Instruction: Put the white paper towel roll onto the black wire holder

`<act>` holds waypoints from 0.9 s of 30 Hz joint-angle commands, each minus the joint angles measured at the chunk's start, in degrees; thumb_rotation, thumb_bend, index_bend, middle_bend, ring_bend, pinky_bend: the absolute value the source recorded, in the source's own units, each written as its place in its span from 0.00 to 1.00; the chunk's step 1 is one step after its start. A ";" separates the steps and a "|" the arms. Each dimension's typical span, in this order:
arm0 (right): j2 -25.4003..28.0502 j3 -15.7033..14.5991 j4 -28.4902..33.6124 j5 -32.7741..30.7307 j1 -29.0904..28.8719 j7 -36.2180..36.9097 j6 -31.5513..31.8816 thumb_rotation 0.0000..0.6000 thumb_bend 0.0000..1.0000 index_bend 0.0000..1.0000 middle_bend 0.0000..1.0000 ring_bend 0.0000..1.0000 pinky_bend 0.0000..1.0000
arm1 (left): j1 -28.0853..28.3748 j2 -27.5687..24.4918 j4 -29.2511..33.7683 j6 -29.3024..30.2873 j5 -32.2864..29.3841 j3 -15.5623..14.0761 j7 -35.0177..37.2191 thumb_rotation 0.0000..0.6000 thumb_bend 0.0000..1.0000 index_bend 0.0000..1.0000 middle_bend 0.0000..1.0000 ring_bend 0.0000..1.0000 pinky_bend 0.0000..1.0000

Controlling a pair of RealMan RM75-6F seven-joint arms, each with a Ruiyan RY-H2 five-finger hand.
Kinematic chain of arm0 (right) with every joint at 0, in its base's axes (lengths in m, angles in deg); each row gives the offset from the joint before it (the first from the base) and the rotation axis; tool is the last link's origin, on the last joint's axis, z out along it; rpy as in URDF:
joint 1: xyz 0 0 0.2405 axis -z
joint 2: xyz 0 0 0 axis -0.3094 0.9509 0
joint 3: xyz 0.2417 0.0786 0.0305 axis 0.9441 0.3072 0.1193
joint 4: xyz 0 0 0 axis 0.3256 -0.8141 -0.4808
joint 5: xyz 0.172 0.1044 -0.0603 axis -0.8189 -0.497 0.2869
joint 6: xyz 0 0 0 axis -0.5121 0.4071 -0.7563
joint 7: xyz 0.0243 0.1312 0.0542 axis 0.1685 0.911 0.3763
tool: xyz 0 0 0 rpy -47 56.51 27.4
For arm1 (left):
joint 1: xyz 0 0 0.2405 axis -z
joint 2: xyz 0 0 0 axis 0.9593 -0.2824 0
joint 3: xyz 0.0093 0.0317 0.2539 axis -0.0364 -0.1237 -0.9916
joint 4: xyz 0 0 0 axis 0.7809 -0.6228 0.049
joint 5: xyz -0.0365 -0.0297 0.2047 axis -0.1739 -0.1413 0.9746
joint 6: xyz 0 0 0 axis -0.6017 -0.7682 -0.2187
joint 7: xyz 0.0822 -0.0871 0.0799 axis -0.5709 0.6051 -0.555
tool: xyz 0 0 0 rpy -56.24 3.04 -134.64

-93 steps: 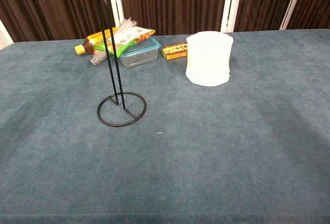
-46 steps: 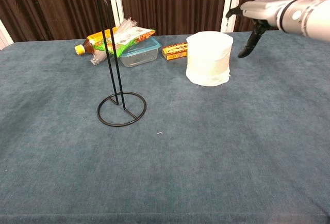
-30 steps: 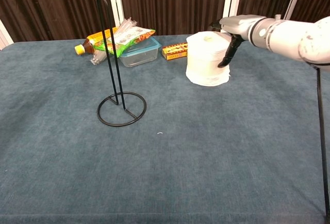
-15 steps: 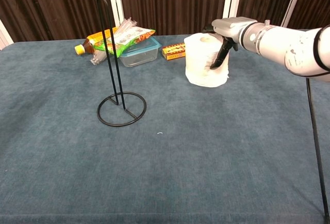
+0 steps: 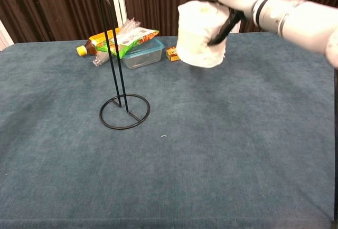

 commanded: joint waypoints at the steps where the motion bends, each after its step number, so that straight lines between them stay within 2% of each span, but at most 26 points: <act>1: 13.15 4.69 22.45 0.41 3.70 -0.98 6.30 1.00 0.29 0.87 0.73 0.78 0.93 | 0.35 0.57 1.00 -0.26 0.21 -0.05 -1.46 1.00 0.36 0.00 0.00 0.03 0.06; 5: 21.19 7.60 35.59 -3.47 4.59 -5.81 8.25 1.00 0.29 0.87 0.73 0.78 0.93 | 0.62 0.99 1.64 -0.48 0.10 0.01 -2.55 1.00 0.36 0.00 0.00 0.03 0.06; 11: 28.00 10.25 46.97 -8.97 3.70 -11.49 10.30 1.00 0.29 0.87 0.73 0.78 0.93 | 0.28 0.29 1.48 -0.36 0.46 -0.59 -1.76 1.00 0.36 0.00 0.00 0.03 0.06; 16: 28.52 11.48 50.68 -14.86 0.35 -14.28 10.68 1.00 0.29 0.87 0.73 0.78 0.93 | 0.41 0.38 1.88 -0.54 0.48 -0.65 -2.18 1.00 0.35 0.00 0.00 0.03 0.06; 23: 24.89 12.93 51.56 -26.30 -7.34 -16.86 11.44 1.00 0.29 0.87 0.73 0.78 0.93 | -0.44 -0.88 1.14 0.64 0.75 -0.92 0.25 1.00 0.35 0.00 0.00 0.03 0.06; 27: 23.75 12.29 52.52 -31.22 -11.19 -20.48 13.12 1.00 0.29 0.87 0.73 0.78 0.93 | -0.73 -1.43 1.05 1.20 0.69 -0.76 1.25 1.00 0.35 0.00 0.00 0.03 0.06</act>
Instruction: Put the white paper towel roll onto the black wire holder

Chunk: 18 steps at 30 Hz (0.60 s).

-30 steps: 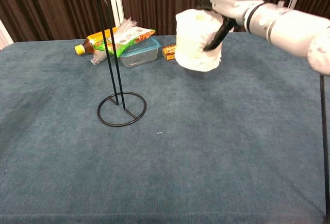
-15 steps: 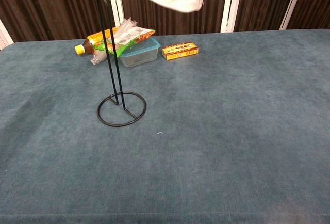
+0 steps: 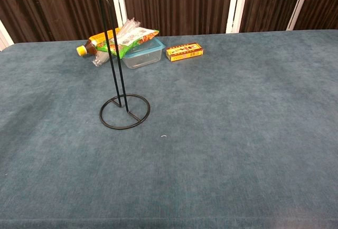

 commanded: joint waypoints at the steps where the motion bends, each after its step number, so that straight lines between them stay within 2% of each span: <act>1: -1.90 -0.33 1.02 -5.18 -4.25 -4.17 2.44 1.00 0.29 0.87 0.73 0.78 0.93 | -0.33 -0.46 -0.01 0.49 -0.03 0.08 0.63 1.00 0.35 0.00 0.00 0.03 0.06; 8: -5.93 -1.76 -0.61 -7.93 -8.43 -6.11 5.47 1.00 0.29 0.87 0.73 0.78 0.93 | -0.84 -1.28 0.42 1.32 0.29 0.02 1.69 1.00 0.35 0.00 0.00 0.03 0.06; 18: -10.55 -2.23 -4.04 -9.39 -12.35 -7.23 7.92 1.00 0.29 0.87 0.73 0.78 0.93 | -1.45 -1.90 -1.04 1.64 0.78 -0.55 3.97 1.00 0.35 0.00 0.00 0.03 0.06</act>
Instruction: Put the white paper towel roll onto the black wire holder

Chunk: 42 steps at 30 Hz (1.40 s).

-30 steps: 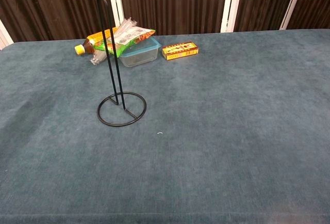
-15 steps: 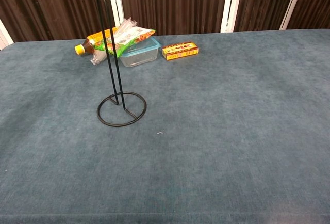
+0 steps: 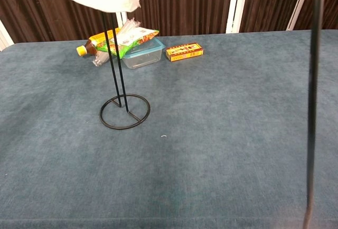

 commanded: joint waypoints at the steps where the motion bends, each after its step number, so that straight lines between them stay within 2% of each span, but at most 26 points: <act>1: -0.91 -0.36 -0.57 -0.83 -0.99 -0.97 0.46 1.00 0.29 0.87 0.73 0.78 0.93 | -0.41 -0.25 -0.69 0.38 -0.08 -0.11 0.44 1.00 0.35 0.00 0.00 0.03 0.06; 17: -6.68 -2.11 -5.07 -5.49 -5.26 -5.98 2.80 1.00 0.29 0.85 0.73 0.78 0.92 | -0.71 0.05 -1.33 0.90 0.08 0.10 0.28 1.00 0.35 0.00 0.00 0.03 0.06; 19: -7.21 -2.24 -5.42 -6.30 -5.55 -6.58 3.05 1.00 0.29 0.83 0.73 0.77 0.91 | -0.68 -0.01 -1.41 0.86 0.04 0.17 0.45 1.00 0.35 0.00 0.00 0.03 0.06; 20: -7.45 -2.33 -5.51 -7.07 -5.69 -7.02 3.10 1.00 0.29 0.79 0.73 0.75 0.91 | -0.66 -0.03 -1.45 0.83 0.03 0.20 0.54 1.00 0.35 0.00 0.00 0.03 0.06; 22: -7.62 -2.42 -5.55 -7.46 -5.69 -7.13 2.72 1.00 0.29 0.61 0.66 0.65 0.84 | -0.67 -0.09 -1.48 0.82 0.09 0.18 0.73 1.00 0.35 0.00 0.00 0.03 0.06; 23: -7.58 -2.35 -5.45 -7.23 -5.43 -6.58 2.17 1.00 0.29 0.39 0.54 0.53 0.74 | -0.66 -0.12 -1.51 0.81 0.11 0.19 0.87 1.00 0.35 0.00 0.00 0.03 0.06; 24: -7.48 -2.20 -5.35 -6.80 -5.13 -5.84 1.74 1.00 0.29 0.26 0.46 0.45 0.66 | -0.65 -0.13 -1.55 0.80 0.11 0.20 0.95 1.00 0.35 0.00 0.00 0.03 0.06; 25: -7.35 -2.09 -5.20 -6.43 -4.80 -5.18 1.40 1.00 0.27 0.11 0.34 0.33 0.54 | -0.64 -0.13 -1.61 0.78 0.13 0.21 0.98 1.00 0.35 0.00 0.00 0.03 0.06; 26: -6.99 -1.91 -4.80 -6.46 -4.40 -4.53 0.82 1.00 0.25 0.03 0.23 0.21 0.43 | -0.67 -0.18 -1.69 0.80 0.14 0.20 1.09 1.00 0.35 0.00 0.00 0.03 0.06; 28: -6.16 -2.03 -4.03 -6.29 -4.10 -4.65 0.53 1.00 0.19 0.00 0.07 0.05 0.27 | -0.59 -0.10 -1.67 0.66 0.21 0.16 0.97 1.00 0.35 0.00 0.00 0.03 0.06; 29: -5.67 -2.19 -3.47 -5.81 -3.97 -4.81 0.54 1.00 0.16 0.00 0.01 0.01 0.19 | -0.57 -0.10 -1.57 0.63 0.23 0.16 0.89 1.00 0.35 0.00 0.00 0.03 0.06; 30: -5.36 -2.35 -3.11 -5.16 -3.86 -4.87 0.69 1.00 0.13 0.00 0.00 0.00 0.15 | -0.58 -0.12 -1.48 0.65 0.27 0.14 0.85 1.00 0.35 0.00 0.00 0.03 0.06; 35: -3.44 -2.69 -1.11 -4.28 -3.25 -5.48 1.50 1.00 0.10 0.00 0.00 0.00 0.07 | -0.77 -0.22 -1.16 1.07 0.55 0.07 0.67 1.00 0.35 0.00 0.00 0.03 0.06; 42: 0.41 -2.93 2.94 -4.33 -2.16 -6.38 1.85 1.00 0.09 0.00 0.00 0.00 0.04 | -0.91 -0.37 -1.06 1.40 0.81 0.05 1.03 1.00 0.35 0.00 0.00 0.03 0.06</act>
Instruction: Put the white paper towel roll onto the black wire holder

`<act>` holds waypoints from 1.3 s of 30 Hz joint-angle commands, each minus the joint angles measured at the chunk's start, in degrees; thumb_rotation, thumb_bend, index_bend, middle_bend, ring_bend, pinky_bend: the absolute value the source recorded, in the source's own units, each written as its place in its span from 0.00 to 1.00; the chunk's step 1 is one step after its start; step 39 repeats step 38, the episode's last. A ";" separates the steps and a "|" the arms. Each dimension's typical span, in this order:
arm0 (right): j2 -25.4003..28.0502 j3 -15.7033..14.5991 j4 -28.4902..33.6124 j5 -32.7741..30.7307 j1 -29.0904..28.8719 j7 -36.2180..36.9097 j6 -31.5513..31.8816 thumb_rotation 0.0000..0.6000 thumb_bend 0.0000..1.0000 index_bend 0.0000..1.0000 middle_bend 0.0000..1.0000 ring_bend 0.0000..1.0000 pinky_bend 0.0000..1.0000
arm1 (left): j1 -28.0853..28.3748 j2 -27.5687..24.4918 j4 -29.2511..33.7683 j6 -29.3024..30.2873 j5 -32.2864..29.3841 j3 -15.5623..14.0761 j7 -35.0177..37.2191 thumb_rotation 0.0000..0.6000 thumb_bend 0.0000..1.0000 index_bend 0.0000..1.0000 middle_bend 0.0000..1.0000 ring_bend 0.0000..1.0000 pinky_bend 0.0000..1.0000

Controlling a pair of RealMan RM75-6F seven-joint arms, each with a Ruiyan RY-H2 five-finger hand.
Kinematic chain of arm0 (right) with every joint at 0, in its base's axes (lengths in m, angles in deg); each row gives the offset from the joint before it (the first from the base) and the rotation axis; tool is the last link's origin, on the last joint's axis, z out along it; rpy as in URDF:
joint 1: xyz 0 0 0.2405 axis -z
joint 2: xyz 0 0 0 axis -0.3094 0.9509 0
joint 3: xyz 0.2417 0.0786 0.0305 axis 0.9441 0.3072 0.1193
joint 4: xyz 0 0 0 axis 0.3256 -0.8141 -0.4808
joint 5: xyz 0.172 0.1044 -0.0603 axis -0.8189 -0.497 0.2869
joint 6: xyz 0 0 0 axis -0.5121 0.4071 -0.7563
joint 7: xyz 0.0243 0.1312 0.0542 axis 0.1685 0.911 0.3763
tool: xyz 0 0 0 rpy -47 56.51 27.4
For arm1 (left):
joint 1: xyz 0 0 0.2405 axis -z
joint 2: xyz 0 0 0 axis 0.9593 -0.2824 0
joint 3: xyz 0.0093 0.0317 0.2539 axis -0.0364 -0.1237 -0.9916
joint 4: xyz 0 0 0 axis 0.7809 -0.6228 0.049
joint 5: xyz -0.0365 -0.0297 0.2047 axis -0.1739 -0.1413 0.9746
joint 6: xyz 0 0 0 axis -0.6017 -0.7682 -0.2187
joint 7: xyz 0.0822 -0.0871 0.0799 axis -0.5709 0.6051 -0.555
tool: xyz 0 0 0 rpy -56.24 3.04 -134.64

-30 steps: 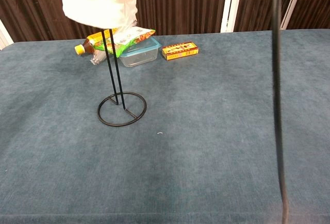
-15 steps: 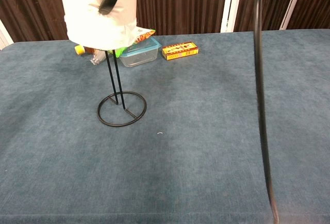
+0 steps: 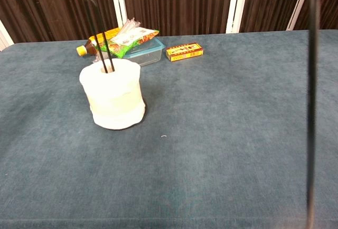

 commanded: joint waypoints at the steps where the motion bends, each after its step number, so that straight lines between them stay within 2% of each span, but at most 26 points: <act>1: 2.52 -0.86 3.31 2.02 1.46 -0.11 0.44 1.00 0.09 0.00 0.00 0.00 0.03 | -0.11 -0.12 0.01 0.33 0.14 0.04 0.32 1.00 0.35 0.00 0.00 0.03 0.06; 4: 6.72 -4.81 9.64 8.82 5.86 0.84 2.21 1.00 0.09 0.00 0.00 0.00 0.03 | -0.26 -0.30 -0.10 0.78 0.32 0.11 0.95 1.00 0.35 0.00 0.00 0.03 0.06; 7: 10.85 -13.04 15.64 21.06 13.20 2.18 5.83 1.00 0.09 0.00 0.00 0.00 0.02 | -0.40 -0.34 -0.29 1.29 0.53 0.20 1.25 1.00 0.36 0.00 0.00 0.03 0.06; 10: 14.29 -23.88 18.64 34.95 22.21 3.75 9.71 1.00 0.09 0.00 0.00 0.00 0.00 | -0.64 -0.14 -0.47 2.32 1.17 0.24 1.16 1.00 0.37 0.00 0.00 0.03 0.06; 11: 15.15 -28.19 18.34 40.34 25.94 4.56 11.38 1.00 0.09 0.00 0.00 0.00 0.00 | -0.73 0.00 -0.60 2.81 1.53 0.25 0.99 1.00 0.37 0.00 0.00 0.02 0.06; 13: 15.79 -34.96 15.73 48.71 32.07 5.91 14.05 1.00 0.09 0.00 0.00 0.00 0.00 | -0.86 0.29 -0.78 3.38 1.94 0.23 0.46 1.00 0.38 0.00 0.00 0.00 0.05; 15: 15.44 -39.00 12.26 53.98 36.99 7.75 16.58 1.00 0.09 0.00 0.00 0.00 0.00 | -0.93 0.44 -0.81 3.64 2.21 0.17 0.07 1.00 0.39 0.00 0.00 0.00 0.05; 17: 14.27 -41.82 7.96 57.40 42.10 10.98 18.94 1.00 0.09 0.00 0.00 0.00 0.00 | -0.99 0.57 -0.76 3.91 2.48 0.13 -0.45 1.00 0.39 0.00 0.00 0.00 0.05; 22: 10.61 -43.99 -3.27 59.65 50.86 17.63 21.30 1.00 0.09 0.00 0.00 0.00 0.00 | -1.28 0.51 -0.44 4.80 3.19 0.00 -1.07 1.00 0.39 0.00 0.00 0.00 0.05; 29: 6.03 -41.38 -16.37 61.55 62.24 31.93 27.87 1.00 0.09 0.00 0.00 0.00 0.00 | -1.82 0.25 -0.35 5.62 3.62 -0.23 -1.88 1.00 0.40 0.00 0.00 0.00 0.05; 32: 6.40 -40.18 -17.51 61.17 63.38 34.84 25.70 1.00 0.09 0.00 0.00 0.00 0.00 | -1.70 0.08 0.14 4.91 3.49 -0.41 -2.81 1.00 0.40 0.00 0.00 0.00 0.05; 39: 7.11 -37.58 -18.51 62.62 65.15 35.02 24.73 1.00 0.09 0.00 0.00 0.00 0.00 | -1.83 -0.37 0.99 4.85 3.33 -0.39 -2.93 1.00 0.41 0.00 0.00 0.00 0.05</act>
